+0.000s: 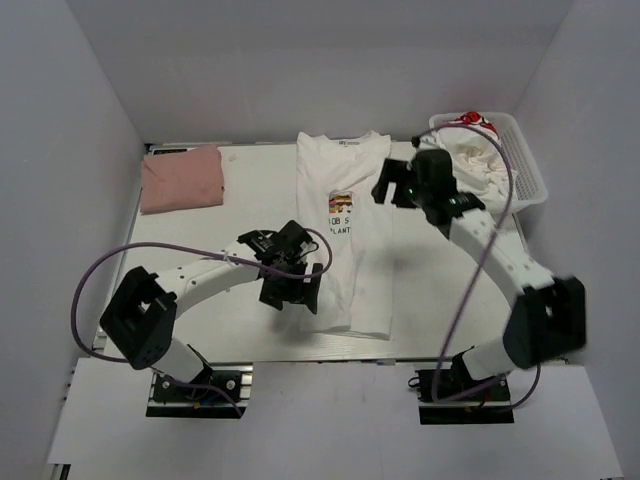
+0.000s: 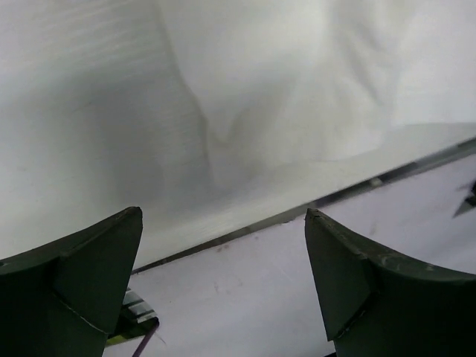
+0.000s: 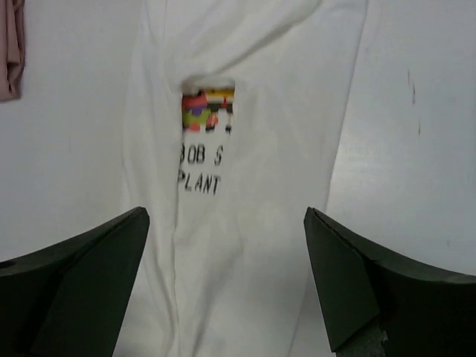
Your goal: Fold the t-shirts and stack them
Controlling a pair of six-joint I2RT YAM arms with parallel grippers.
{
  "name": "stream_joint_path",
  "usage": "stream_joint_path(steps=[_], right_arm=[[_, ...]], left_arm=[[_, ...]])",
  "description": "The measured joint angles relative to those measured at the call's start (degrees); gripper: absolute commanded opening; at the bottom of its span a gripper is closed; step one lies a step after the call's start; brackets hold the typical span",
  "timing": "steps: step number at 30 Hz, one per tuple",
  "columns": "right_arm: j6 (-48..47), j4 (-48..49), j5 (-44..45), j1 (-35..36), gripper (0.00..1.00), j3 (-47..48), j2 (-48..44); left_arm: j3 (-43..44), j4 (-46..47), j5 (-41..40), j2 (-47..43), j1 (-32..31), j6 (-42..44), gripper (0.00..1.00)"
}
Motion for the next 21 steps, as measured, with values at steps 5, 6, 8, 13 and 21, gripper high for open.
stream_joint_path(steps=[5, 6, 8, 13, 21], right_arm=[[0.8, -5.4, -0.5, 2.1, 0.90, -18.0, -17.2], [1.0, -7.9, -1.4, 2.9, 0.90, -20.5, -17.9], [1.4, -13.0, -3.7, 5.2, 0.90, -24.4, -18.2], [4.1, -23.3, -9.6, 12.1, 0.90, -30.6, -18.7], [12.4, -25.6, -12.9, 15.7, 0.89, -36.4, -19.4]], left_arm=[[-3.8, 2.5, -3.1, 3.5, 0.3, -3.5, 0.93], [-4.2, 3.7, -3.2, 4.9, 0.3, -3.9, 0.90], [-4.4, 4.9, -3.1, 7.4, 0.3, -4.2, 0.82], [-3.9, 5.8, -2.3, 9.2, 0.2, -5.7, 0.59], [-8.1, 5.4, -2.2, 6.4, -0.3, -11.8, 0.44]])
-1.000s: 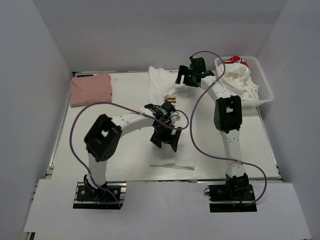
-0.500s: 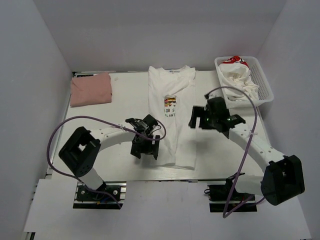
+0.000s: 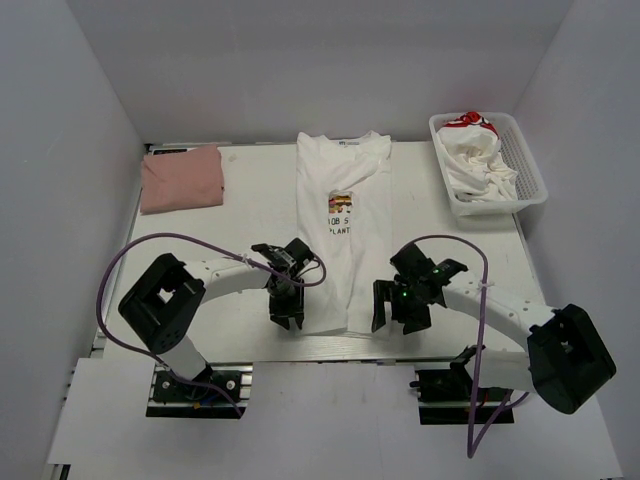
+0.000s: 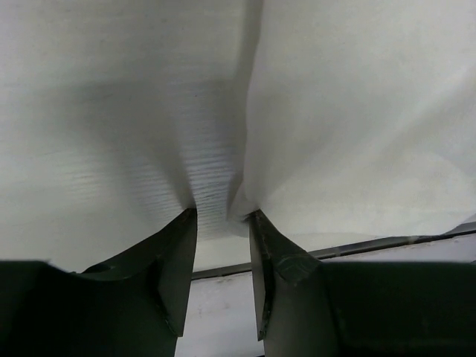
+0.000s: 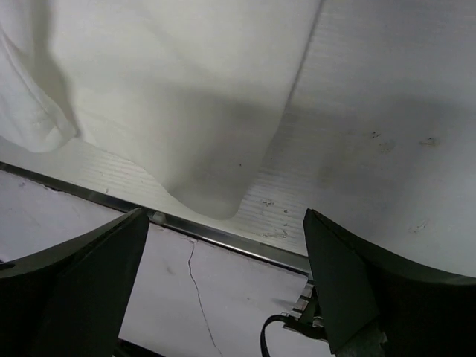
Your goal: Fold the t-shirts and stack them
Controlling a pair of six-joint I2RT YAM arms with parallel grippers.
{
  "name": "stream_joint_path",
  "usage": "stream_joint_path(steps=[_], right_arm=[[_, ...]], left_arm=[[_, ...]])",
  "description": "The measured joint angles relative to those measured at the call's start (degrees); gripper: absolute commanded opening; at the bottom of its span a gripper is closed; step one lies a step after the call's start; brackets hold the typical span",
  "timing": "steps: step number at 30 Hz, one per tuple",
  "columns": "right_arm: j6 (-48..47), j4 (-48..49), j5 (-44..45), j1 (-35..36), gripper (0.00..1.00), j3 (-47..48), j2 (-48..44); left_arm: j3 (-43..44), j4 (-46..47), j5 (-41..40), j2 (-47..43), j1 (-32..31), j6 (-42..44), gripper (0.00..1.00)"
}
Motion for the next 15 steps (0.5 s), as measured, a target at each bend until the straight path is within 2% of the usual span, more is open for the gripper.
stream_joint_path(steps=[1, 4, 7, 13, 15], right_arm=[[0.8, 0.0, 0.2, 0.1, 0.88, -0.1, 0.0], [2.3, 0.9, 1.3, 0.2, 0.74, -0.1, 0.3], [2.6, 2.2, 1.5, 0.2, 0.70, -0.1, 2.3], [2.2, 3.3, 1.5, 0.2, 0.53, -0.1, 5.8], [2.0, 3.4, 1.2, 0.2, 0.38, 0.1, 6.4]], left_arm=[[-0.3, -0.2, 0.1, -0.1, 0.0, -0.5, 0.44], [-0.3, -0.2, 0.2, -0.1, -0.2, -1.5, 0.41], [-0.8, 0.1, 0.4, -0.4, -0.5, -2.2, 0.42], [-2.5, 0.2, 0.9, -1.9, -0.9, -3.4, 0.40], [-2.5, 0.3, 1.0, -1.9, -0.9, -3.8, 0.34]])
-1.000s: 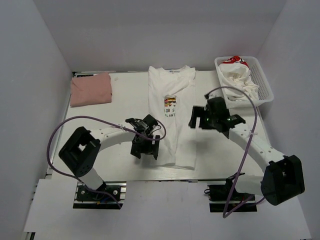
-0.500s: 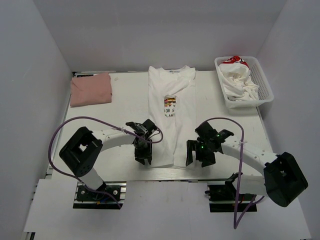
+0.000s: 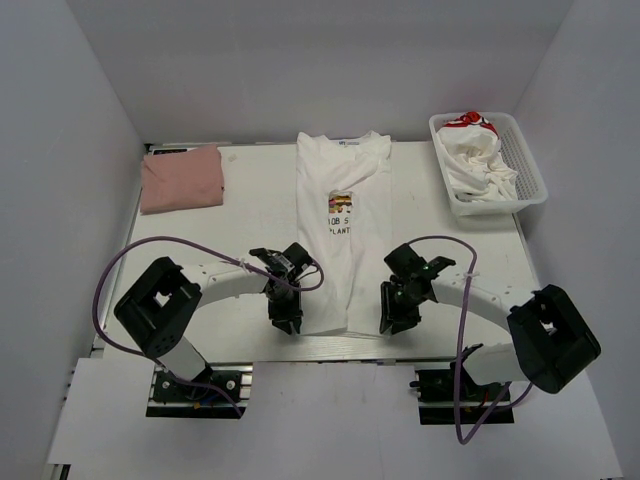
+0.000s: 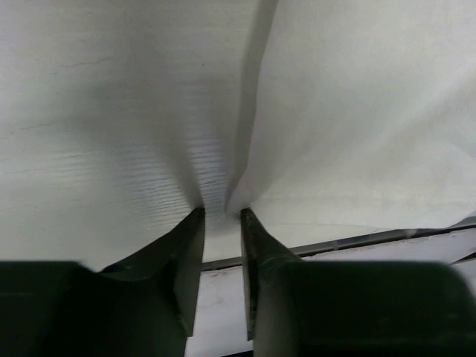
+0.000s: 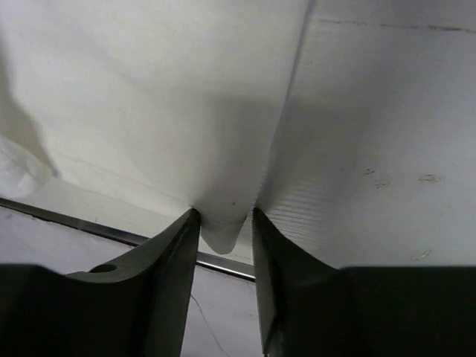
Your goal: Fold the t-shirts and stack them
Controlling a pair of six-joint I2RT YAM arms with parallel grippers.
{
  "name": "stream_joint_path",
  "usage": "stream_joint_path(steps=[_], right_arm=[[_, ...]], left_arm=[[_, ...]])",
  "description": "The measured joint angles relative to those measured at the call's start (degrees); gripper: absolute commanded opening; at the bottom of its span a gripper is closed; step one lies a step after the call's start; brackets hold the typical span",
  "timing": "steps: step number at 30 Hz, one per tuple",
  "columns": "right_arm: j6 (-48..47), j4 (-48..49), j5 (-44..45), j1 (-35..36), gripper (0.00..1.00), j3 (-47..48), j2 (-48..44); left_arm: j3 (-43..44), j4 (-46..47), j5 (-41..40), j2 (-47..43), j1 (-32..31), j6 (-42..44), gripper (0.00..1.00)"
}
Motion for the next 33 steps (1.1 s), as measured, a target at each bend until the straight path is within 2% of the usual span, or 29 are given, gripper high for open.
stream_joint_path(steps=[4, 7, 13, 20, 24, 33], right_arm=[[0.0, 0.1, 0.0, 0.0, 0.11, 0.3, 1.2], [0.2, -0.1, -0.2, 0.1, 0.00, 0.6, 1.2], [0.4, -2.6, -1.6, 0.8, 0.00, 2.3, 0.7], [0.4, -6.6, -2.2, 1.5, 0.00, 5.0, -1.8], [0.4, -7.8, 0.5, 1.5, 0.00, 10.7, -0.4], [-1.6, -8.9, 17.2, -0.7, 0.00, 31.0, 8.9]], left_arm=[[-0.2, 1.0, 0.6, 0.0, 0.0, -0.2, 0.00], [-0.2, 1.5, 1.0, 0.0, -0.1, 0.3, 0.00], [-0.9, 2.0, 1.8, -0.9, -0.3, 0.4, 0.00], [-0.6, -1.8, 2.5, -8.1, -0.4, 0.1, 0.00], [7.8, -5.0, 0.5, -3.9, -0.2, 2.4, 0.00], [30.6, -11.0, -11.6, 7.0, 4.2, 5.8, 0.00]])
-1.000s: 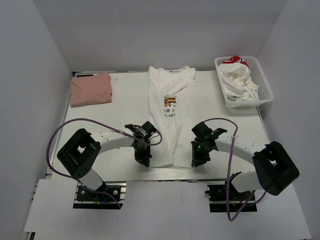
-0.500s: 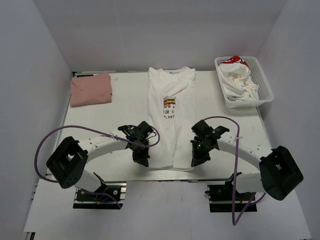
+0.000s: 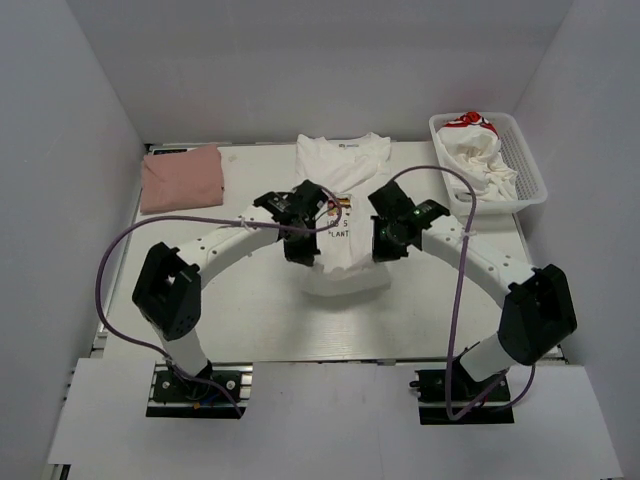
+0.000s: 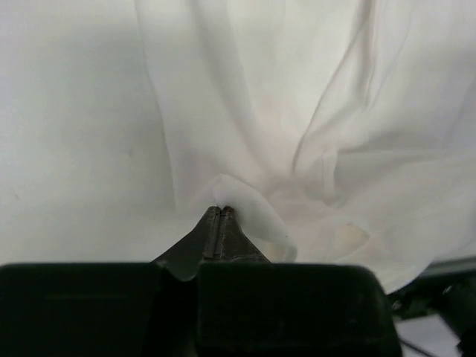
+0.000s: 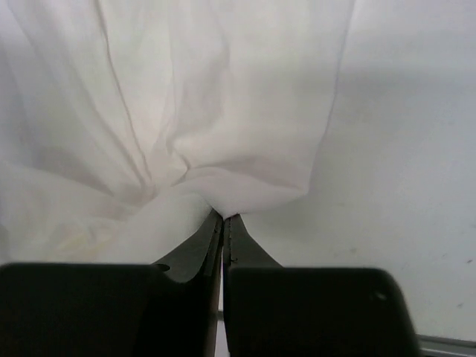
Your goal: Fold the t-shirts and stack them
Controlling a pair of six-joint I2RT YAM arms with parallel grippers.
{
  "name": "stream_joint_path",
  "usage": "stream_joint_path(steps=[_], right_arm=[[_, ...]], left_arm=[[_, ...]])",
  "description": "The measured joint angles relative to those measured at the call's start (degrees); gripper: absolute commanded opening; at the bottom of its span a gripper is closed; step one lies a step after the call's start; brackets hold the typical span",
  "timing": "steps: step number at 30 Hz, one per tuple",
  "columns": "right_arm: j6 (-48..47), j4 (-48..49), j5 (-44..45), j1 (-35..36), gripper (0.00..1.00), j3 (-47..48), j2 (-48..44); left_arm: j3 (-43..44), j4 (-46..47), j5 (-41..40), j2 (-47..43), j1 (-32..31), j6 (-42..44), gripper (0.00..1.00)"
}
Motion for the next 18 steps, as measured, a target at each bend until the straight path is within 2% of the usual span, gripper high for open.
stream_joint_path(steps=[8, 18], right_arm=[[-3.2, 0.3, 5.5, -4.2, 0.00, 10.9, 10.2], [-5.7, 4.7, 5.6, -8.3, 0.00, 23.4, 21.3]], left_arm=[[14.2, 0.3, -6.2, 8.0, 7.2, 1.9, 0.00], [28.2, 1.4, -7.4, 20.3, 11.7, 6.6, 0.00]])
